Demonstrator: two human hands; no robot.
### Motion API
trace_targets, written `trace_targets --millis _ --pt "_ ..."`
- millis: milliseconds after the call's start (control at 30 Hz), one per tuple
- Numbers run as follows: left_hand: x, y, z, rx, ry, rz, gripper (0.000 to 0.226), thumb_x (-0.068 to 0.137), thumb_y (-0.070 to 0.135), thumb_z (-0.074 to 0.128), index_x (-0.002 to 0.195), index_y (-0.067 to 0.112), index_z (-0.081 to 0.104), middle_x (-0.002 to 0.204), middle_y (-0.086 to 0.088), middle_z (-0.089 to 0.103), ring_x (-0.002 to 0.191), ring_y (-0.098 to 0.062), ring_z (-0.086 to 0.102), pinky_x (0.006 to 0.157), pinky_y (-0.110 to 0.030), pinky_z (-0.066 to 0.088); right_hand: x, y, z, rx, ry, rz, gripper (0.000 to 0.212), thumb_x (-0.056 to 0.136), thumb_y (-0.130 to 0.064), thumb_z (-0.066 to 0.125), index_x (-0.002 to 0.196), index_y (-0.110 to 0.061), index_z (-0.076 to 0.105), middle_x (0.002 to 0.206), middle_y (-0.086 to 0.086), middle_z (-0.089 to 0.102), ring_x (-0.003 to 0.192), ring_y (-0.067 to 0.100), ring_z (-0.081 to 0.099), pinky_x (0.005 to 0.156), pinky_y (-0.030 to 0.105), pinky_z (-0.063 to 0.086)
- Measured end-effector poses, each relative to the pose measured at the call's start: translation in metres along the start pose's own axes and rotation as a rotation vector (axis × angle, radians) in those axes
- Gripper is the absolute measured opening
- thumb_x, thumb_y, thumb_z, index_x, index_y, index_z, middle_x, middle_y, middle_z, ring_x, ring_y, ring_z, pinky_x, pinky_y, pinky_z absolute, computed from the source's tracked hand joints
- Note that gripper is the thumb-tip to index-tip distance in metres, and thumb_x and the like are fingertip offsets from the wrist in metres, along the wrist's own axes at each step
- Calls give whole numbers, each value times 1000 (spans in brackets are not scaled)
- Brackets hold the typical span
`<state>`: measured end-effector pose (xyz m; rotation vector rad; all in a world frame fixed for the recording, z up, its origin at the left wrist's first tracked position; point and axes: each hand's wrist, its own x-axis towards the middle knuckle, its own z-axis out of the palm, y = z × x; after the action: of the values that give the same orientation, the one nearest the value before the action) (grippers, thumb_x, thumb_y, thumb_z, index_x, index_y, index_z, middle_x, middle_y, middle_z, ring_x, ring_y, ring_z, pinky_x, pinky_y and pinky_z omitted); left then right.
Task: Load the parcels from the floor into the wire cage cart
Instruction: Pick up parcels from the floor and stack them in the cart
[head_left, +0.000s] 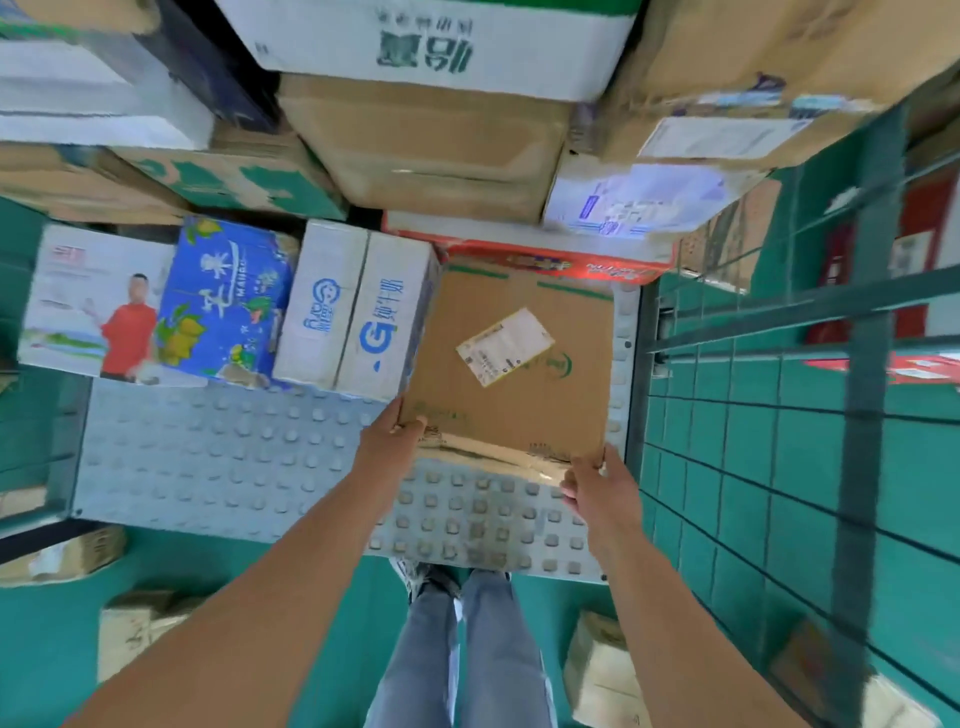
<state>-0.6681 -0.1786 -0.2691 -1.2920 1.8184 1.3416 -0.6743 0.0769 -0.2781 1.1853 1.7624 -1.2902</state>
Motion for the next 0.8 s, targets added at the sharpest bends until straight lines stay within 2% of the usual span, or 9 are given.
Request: trace_targets --millis 133,233,367,467,533,567,633,733,800 --pt "62 -13 14 14 6 -130 42 104 28 41 143 41 50 123 -6 62 93 -23 63 68 -28 53 58 14 35 -7 2 38 60 101 -10 53 150 -41 38 91 8 60 56 13 51 53 27 40" --pt "88 -18 25 -107 10 -223 37 104 16 38 138 27 48 116 -10 64 92 -22 64 64 -28 62 91 29 58 -92 41 66 68 96 -19 50 157 -43 31 90 6 65 52 17 48 48 31 35" --pt "100 -22 37 -181 77 -185 37 100 6 41 132 23 32 109 -21 56 76 -26 55 36 -18 40 105 32 78 -53 72 96 64 104 -15 42 159 -44 25 105 -2 66 67 24 54 53 29 34" --pt "98 -31 43 -242 98 -191 36 95 10 44 122 29 30 102 -16 57 60 -20 54 49 -27 41 96 29 77 -40 17 124 55 109 -19 36 153 -51 27 93 -5 60 69 19 56 54 23 36" --pt "95 -35 44 -277 109 -206 37 97 14 48 121 34 28 107 -14 63 69 -20 63 63 -32 49 85 22 75 116 -9 169 62 107 -14 41 154 -51 23 78 0 52 64 16 53 55 24 42" --pt "92 -36 42 -295 105 -218 40 99 15 50 124 36 27 107 -13 63 71 -20 64 65 -33 50 79 19 74 135 -27 168 70 105 -12 45 158 -49 16 78 2 53 70 18 60 65 28 51" --pt "84 -36 38 -336 79 -218 49 100 17 52 134 38 25 98 -10 61 66 -17 58 59 -28 46 60 12 73 186 -48 200 79 105 -15 51 160 -45 4 91 4 61 90 20 69 86 34 57" --pt "52 -37 23 -307 20 -221 59 99 20 57 144 41 24 91 -7 60 63 -13 54 55 -25 41 24 4 69 242 -44 213 80 104 -14 53 161 -42 6 128 10 61 100 20 68 76 30 56" --pt "19 -38 9 -294 -12 -216 62 99 17 55 149 40 25 91 -8 60 61 -14 52 51 -25 39 -10 -3 64 246 -57 215 73 104 -11 51 160 -41 16 129 11 61 99 21 67 83 34 59"
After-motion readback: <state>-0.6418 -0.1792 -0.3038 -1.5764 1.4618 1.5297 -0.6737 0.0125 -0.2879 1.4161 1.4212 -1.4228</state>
